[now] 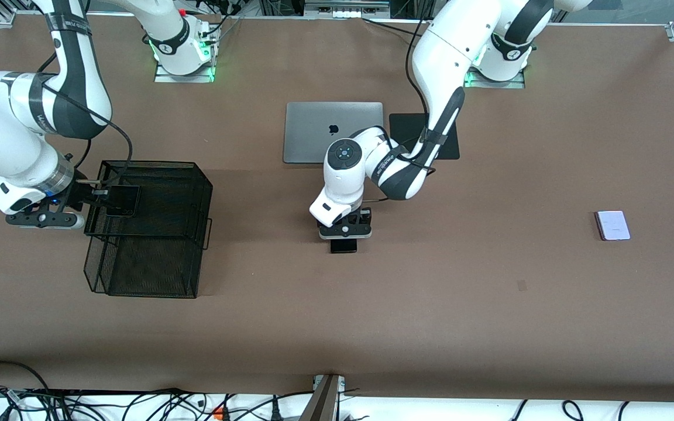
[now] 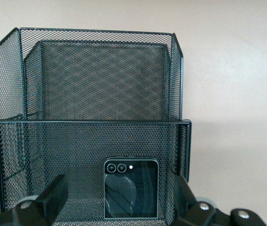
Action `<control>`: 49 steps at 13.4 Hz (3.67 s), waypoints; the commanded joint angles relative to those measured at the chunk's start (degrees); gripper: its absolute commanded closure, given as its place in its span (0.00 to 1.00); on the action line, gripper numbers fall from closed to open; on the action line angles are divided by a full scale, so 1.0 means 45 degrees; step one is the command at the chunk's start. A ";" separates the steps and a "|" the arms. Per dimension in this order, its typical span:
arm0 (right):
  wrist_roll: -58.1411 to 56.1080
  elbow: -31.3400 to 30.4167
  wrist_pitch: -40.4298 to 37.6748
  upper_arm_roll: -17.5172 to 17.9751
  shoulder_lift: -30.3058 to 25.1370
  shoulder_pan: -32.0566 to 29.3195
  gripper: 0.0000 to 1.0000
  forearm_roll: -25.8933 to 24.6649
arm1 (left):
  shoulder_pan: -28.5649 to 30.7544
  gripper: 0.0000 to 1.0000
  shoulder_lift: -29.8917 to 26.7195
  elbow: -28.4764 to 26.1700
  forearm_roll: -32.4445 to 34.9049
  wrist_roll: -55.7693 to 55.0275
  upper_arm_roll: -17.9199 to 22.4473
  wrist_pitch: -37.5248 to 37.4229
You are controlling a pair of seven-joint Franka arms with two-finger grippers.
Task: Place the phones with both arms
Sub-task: 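Set the tall phone mid-table with the left gripper while the right gripper releases, then grasp the tall phone with the right gripper while the left gripper reaches the white phone, then lower the tall phone into the basket while the left gripper grasps the white phone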
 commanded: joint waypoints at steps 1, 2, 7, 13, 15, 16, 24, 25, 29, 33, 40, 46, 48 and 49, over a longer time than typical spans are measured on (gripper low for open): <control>-0.0315 0.0159 -0.0314 0.0019 -0.0103 -0.0035 0.01 0.0240 | -0.0111 0.00 0.0012 0.0418 -0.0193 -0.0057 0.0147 -0.0365; -0.0315 0.0159 -0.0314 0.0019 -0.0103 -0.0035 0.01 0.0240 | -0.0033 0.00 -0.0144 0.0438 -0.0193 -0.0057 0.0147 -0.0403; -0.0217 0.0858 -0.1384 0.0078 -0.0123 0.0004 0.01 0.0240 | 0.0884 0.00 -0.1645 -0.0495 -0.0115 0.0953 0.0147 -0.3191; 0.3115 0.3944 -0.3771 0.2045 0.0851 0.1116 0.01 0.0259 | 0.3206 0.00 -0.4342 -0.4519 -0.0018 0.4411 0.0088 -0.3294; 0.5046 0.4608 -0.3539 0.3371 0.1747 0.1429 0.01 0.0705 | 0.4064 0.00 -0.4850 -0.5320 0.0021 0.5639 0.0127 -0.3294; 0.5907 0.5288 -0.3324 0.3959 0.2487 0.1508 0.01 0.1153 | 0.4475 0.00 -0.5104 -0.5672 0.0176 0.6362 0.0147 -0.3294; 0.8901 0.9690 0.0401 0.5410 0.8662 0.3361 0.01 0.1139 | 0.9280 0.00 -0.6355 -0.6379 0.0998 1.1757 0.0010 -0.3275; 0.9136 0.9690 0.1027 0.5410 0.9073 0.3576 0.01 0.0868 | 0.9729 0.00 -0.6395 -0.6379 0.1017 1.2127 0.0010 -0.3256; 0.9334 0.9690 0.2400 0.5390 1.0150 0.4067 0.01 -0.0264 | 1.2014 0.00 -0.6513 -0.6379 0.0863 1.4279 0.0010 -0.2475; 0.9334 0.9690 0.2400 0.5410 1.0404 0.4203 0.01 -0.1067 | 1.3421 0.00 -0.6493 -0.6943 0.0823 1.5077 -0.0009 -0.1581; 0.9314 0.9612 0.2401 0.5410 1.0659 0.4418 0.01 -0.1108 | 1.5004 0.00 -0.5674 -0.8331 0.0666 1.5119 -0.0165 0.1741; 0.9197 0.9612 0.2304 0.5352 1.0542 0.4399 0.90 -0.1361 | 1.5376 0.00 -0.5244 -0.8527 -0.0193 1.5139 -0.0361 0.2661; 0.9100 0.9631 0.1838 0.5001 1.0212 0.4399 0.91 -0.1362 | 1.5475 0.00 -0.5010 -0.8547 -0.0193 1.5314 -0.0361 0.3109; 0.9003 0.9651 0.1138 0.4826 0.9784 0.4283 0.91 -0.1362 | 1.5475 0.00 -0.4970 -0.8605 -0.0193 1.5315 -0.0380 0.3228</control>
